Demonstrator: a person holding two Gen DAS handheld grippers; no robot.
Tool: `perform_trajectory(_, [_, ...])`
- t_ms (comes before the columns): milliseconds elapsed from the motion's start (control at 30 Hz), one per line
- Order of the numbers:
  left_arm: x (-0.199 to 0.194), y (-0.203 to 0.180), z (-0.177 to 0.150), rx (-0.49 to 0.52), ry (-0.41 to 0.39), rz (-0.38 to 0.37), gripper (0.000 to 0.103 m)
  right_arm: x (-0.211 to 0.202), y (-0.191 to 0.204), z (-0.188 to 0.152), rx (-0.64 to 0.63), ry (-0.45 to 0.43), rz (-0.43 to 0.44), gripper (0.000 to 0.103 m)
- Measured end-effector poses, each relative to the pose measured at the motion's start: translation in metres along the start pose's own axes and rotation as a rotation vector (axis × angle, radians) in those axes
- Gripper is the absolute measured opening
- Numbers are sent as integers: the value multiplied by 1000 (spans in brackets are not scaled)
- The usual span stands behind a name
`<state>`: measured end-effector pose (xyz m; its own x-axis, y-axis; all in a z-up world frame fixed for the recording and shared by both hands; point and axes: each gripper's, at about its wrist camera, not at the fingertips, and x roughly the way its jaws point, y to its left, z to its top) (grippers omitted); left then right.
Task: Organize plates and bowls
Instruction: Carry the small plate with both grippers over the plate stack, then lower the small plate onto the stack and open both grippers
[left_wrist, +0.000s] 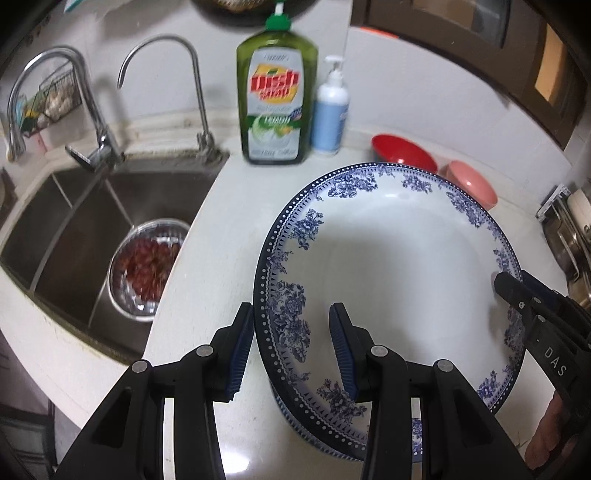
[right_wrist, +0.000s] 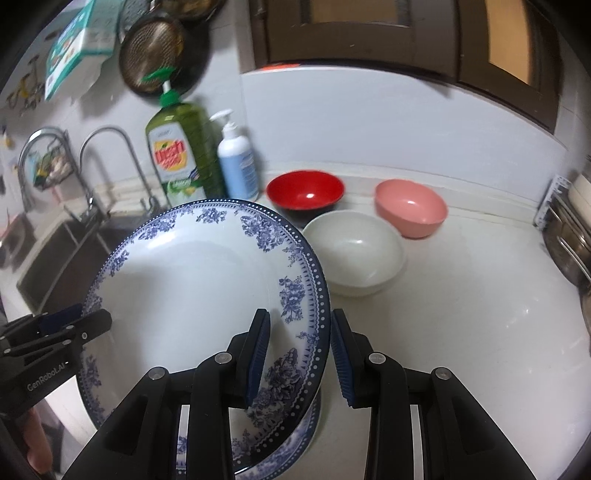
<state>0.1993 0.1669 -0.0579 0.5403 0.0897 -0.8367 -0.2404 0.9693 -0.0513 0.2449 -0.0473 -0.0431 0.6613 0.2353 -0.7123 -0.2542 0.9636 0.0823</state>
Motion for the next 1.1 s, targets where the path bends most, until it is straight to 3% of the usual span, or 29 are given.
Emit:
perform_trajectory(500, [30,-6,-25,17,105,27,40,39,-1,-38,14,175,17,35])
perform_trajectory(1100, [51,-8,-36,-6,187,25,40,58,0,-55,-21,255,-5,37])
